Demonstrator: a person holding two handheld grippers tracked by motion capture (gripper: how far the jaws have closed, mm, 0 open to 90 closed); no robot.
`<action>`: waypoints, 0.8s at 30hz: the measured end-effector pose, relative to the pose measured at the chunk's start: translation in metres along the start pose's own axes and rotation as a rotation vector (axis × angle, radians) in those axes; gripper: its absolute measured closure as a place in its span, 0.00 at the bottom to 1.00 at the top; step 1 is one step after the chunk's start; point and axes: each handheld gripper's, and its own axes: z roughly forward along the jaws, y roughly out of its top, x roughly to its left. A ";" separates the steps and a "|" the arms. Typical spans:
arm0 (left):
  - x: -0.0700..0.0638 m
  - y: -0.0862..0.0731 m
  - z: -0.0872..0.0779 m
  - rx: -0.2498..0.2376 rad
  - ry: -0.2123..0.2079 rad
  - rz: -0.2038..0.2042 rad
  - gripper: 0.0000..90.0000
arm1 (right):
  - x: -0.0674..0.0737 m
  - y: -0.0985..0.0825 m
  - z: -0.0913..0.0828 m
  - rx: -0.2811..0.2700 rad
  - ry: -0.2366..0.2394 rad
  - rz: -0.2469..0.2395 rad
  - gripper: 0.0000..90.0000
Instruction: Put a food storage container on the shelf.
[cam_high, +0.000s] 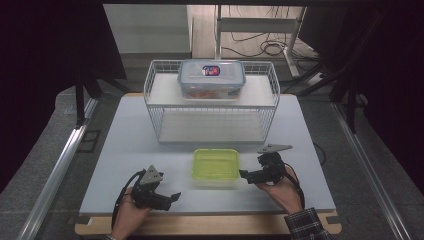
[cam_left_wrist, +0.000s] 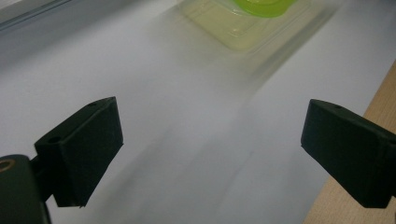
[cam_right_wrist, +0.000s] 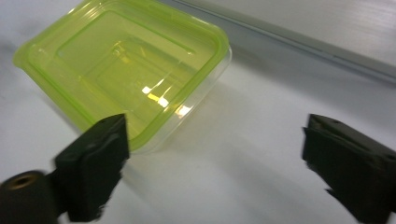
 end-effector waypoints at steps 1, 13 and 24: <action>0.000 0.000 0.000 0.000 0.000 0.000 0.06 | 0.000 0.001 0.001 -0.001 0.013 0.009 0.17; 0.000 0.000 -0.001 0.000 -0.001 0.004 0.06 | -0.013 0.009 0.018 -0.033 0.147 0.210 0.45; -0.001 0.000 0.000 0.002 0.000 0.012 0.06 | -0.026 0.014 0.042 0.034 0.256 0.394 0.71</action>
